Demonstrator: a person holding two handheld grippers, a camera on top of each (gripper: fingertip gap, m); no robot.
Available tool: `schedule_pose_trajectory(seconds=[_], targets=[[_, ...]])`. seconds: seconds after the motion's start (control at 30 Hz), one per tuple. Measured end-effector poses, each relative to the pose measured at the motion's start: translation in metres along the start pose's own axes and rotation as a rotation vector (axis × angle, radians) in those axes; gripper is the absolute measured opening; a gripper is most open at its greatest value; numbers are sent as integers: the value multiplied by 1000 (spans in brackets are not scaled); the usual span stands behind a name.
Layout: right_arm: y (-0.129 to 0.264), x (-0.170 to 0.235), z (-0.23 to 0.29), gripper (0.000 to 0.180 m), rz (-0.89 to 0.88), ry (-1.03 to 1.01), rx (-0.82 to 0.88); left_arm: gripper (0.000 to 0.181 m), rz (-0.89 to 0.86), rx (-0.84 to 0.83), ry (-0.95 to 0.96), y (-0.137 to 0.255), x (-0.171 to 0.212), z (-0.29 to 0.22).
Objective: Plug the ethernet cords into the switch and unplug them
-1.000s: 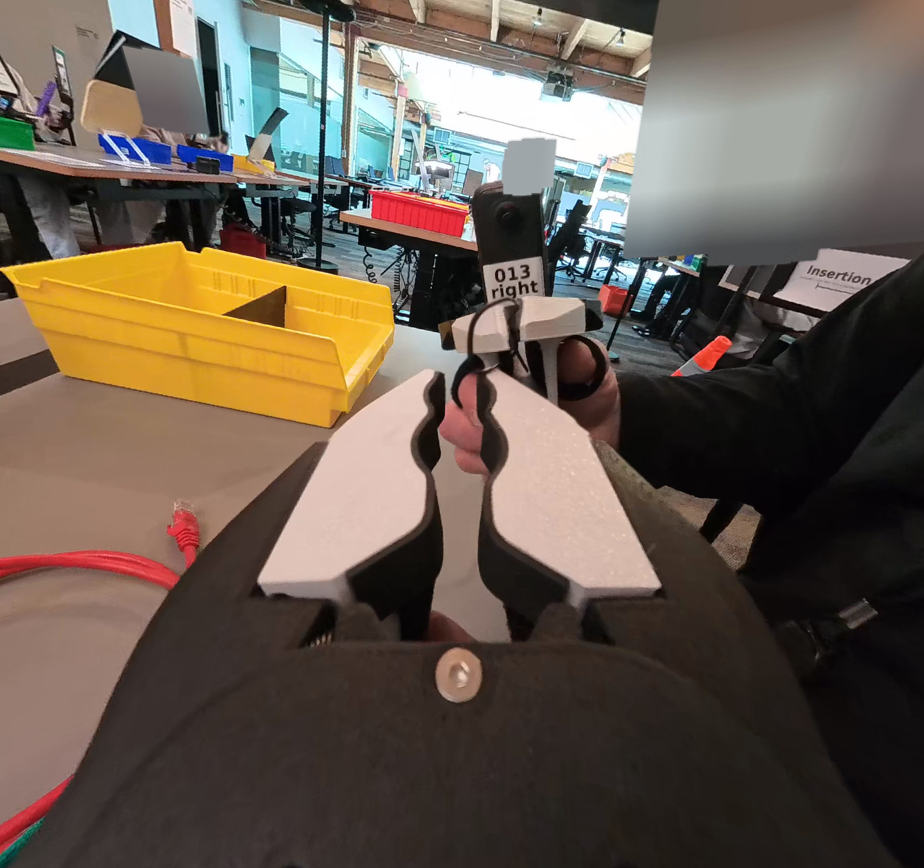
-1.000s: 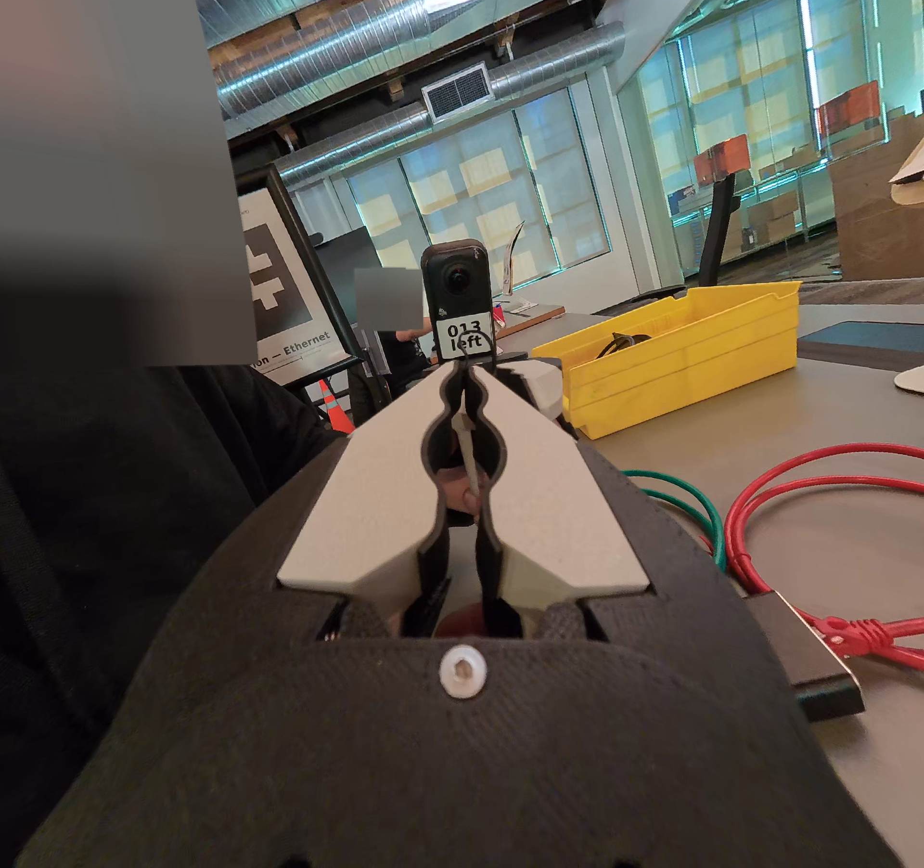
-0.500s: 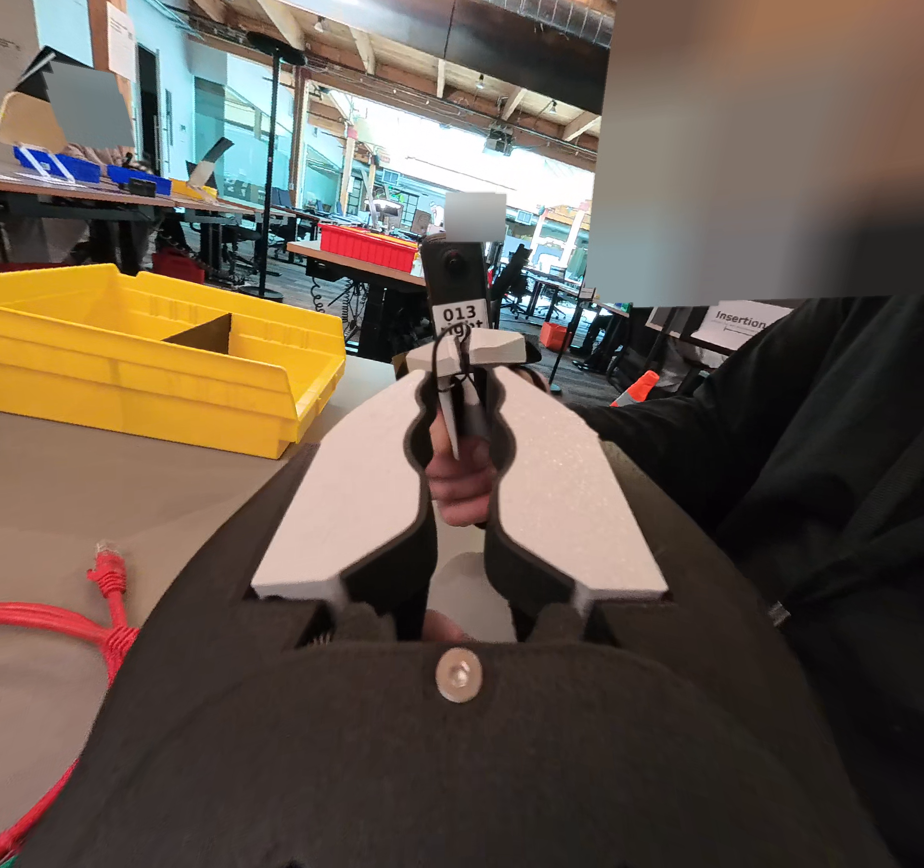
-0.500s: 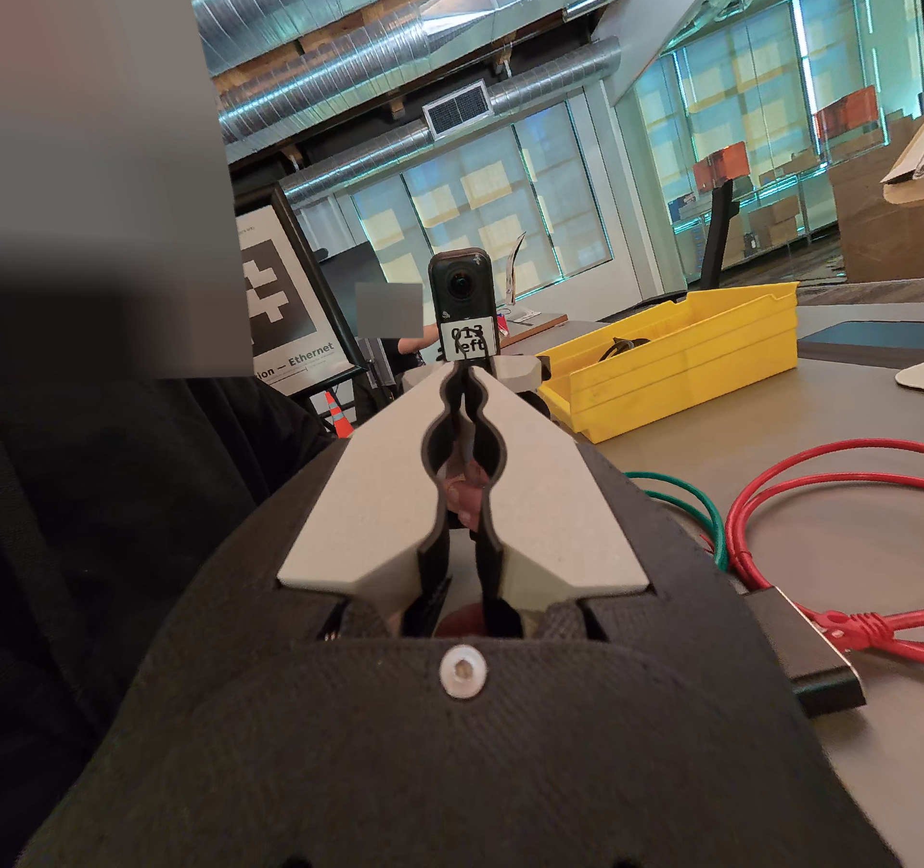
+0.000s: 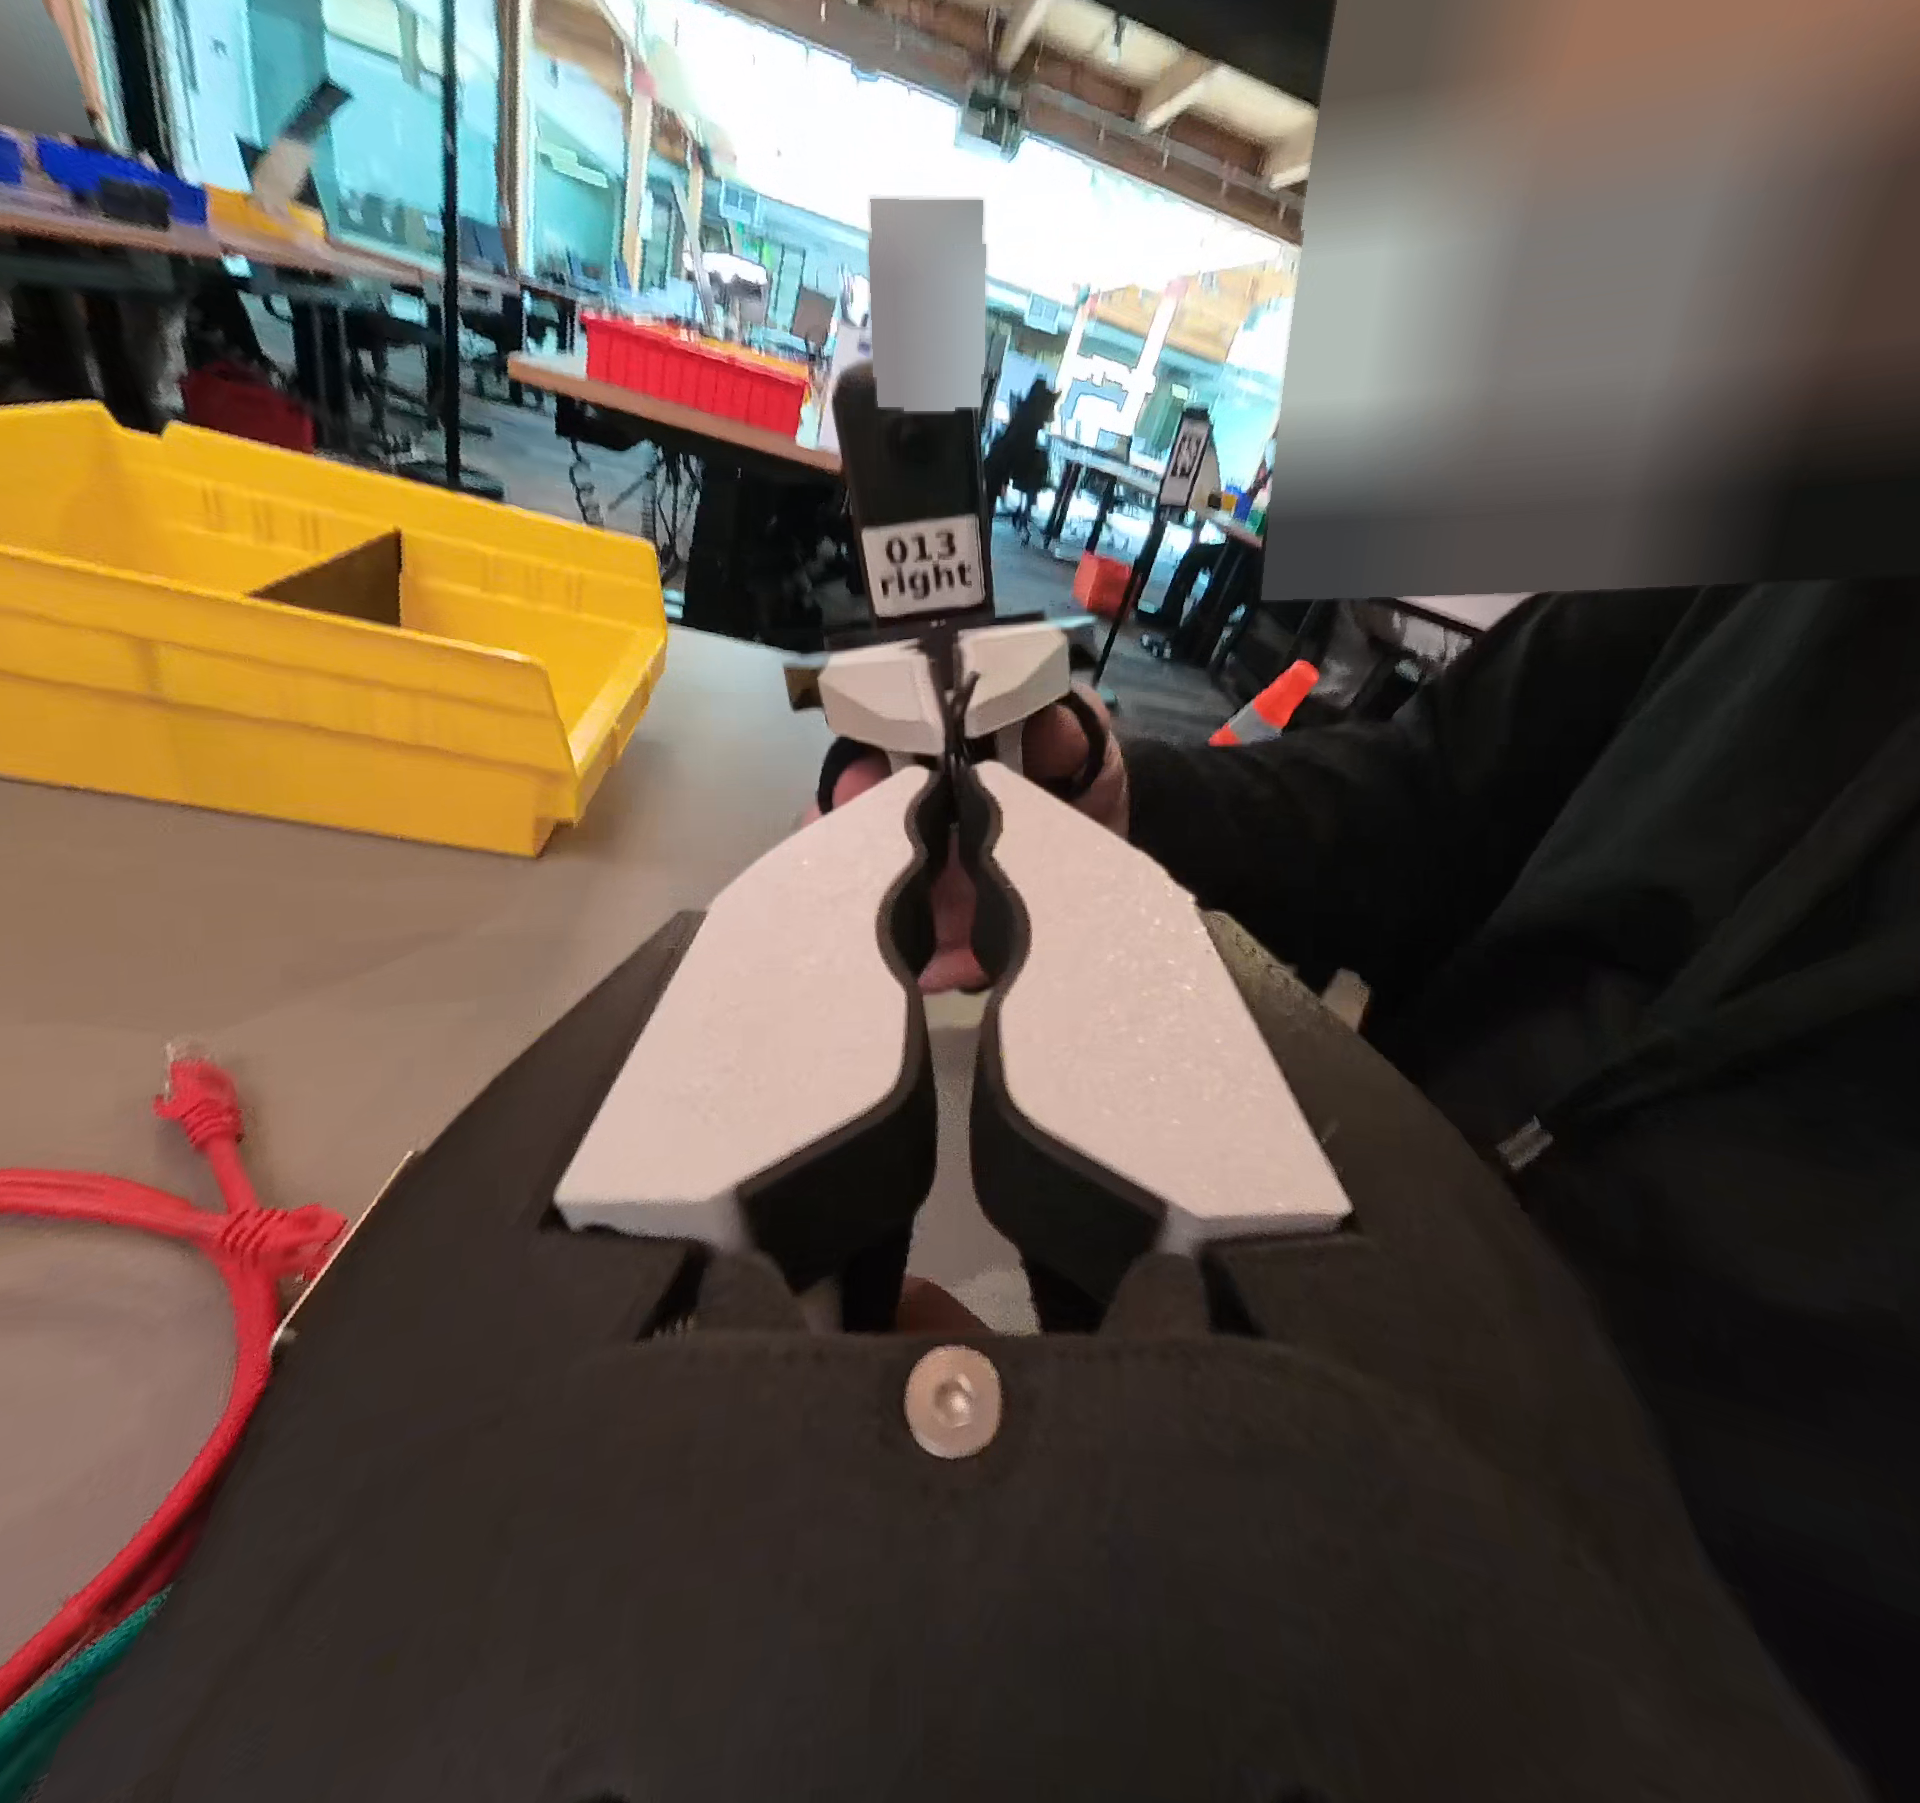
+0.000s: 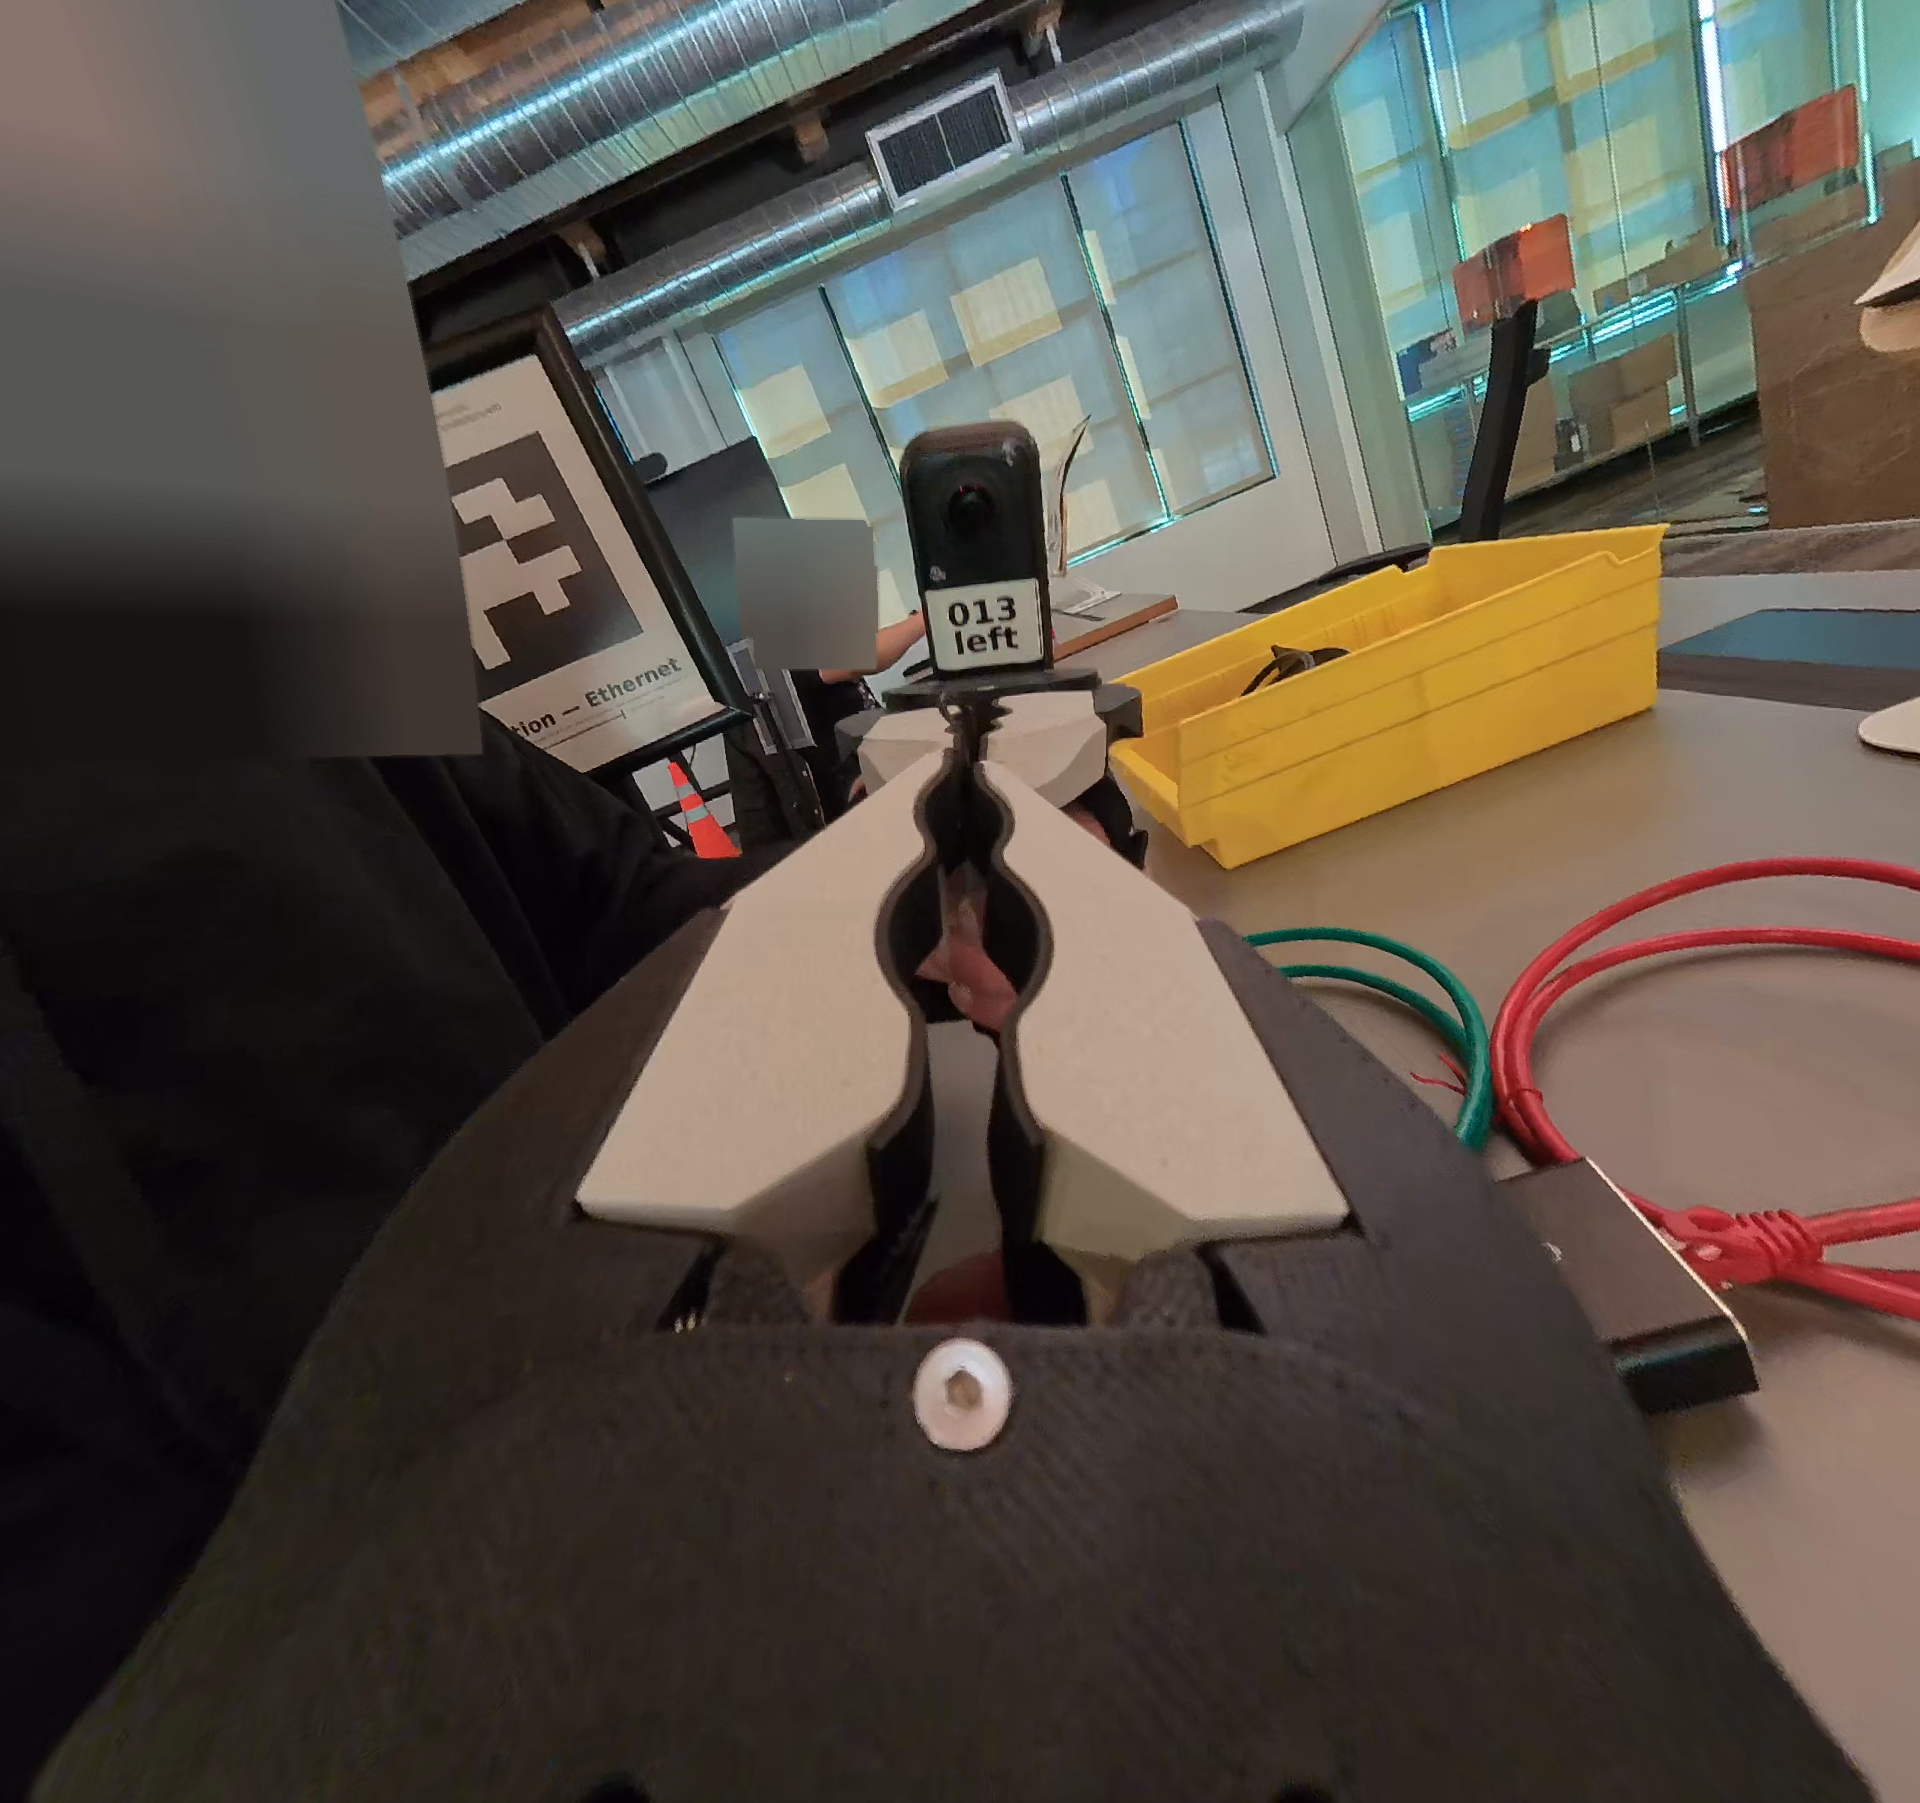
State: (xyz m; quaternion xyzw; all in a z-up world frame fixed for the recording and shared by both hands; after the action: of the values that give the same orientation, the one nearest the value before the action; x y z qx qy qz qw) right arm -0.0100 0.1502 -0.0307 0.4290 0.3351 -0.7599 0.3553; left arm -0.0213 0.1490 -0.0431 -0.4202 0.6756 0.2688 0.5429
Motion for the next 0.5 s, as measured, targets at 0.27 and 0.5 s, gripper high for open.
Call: schedule_pose_trajectory(seconds=[0.27,0.5], targets=[[-7,14,-11,0,33,2,61,2,190,-35,36,10,21,10],[-2,15,-32,0,14,-40,147,2,208,-64,100,19,28,21]])
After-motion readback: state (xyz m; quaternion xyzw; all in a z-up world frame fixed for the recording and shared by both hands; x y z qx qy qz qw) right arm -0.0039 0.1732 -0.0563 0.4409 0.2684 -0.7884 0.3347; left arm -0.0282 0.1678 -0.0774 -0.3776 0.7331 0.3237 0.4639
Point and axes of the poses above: each gripper's, where its closed fingertips meet, y back along the fingers, x out of its underside, z = x × y across the jaws, the point moved 1 cm from there along y, back along the fingers, and after that the axes turned 7 degrees about x, right-handed, at the moved point
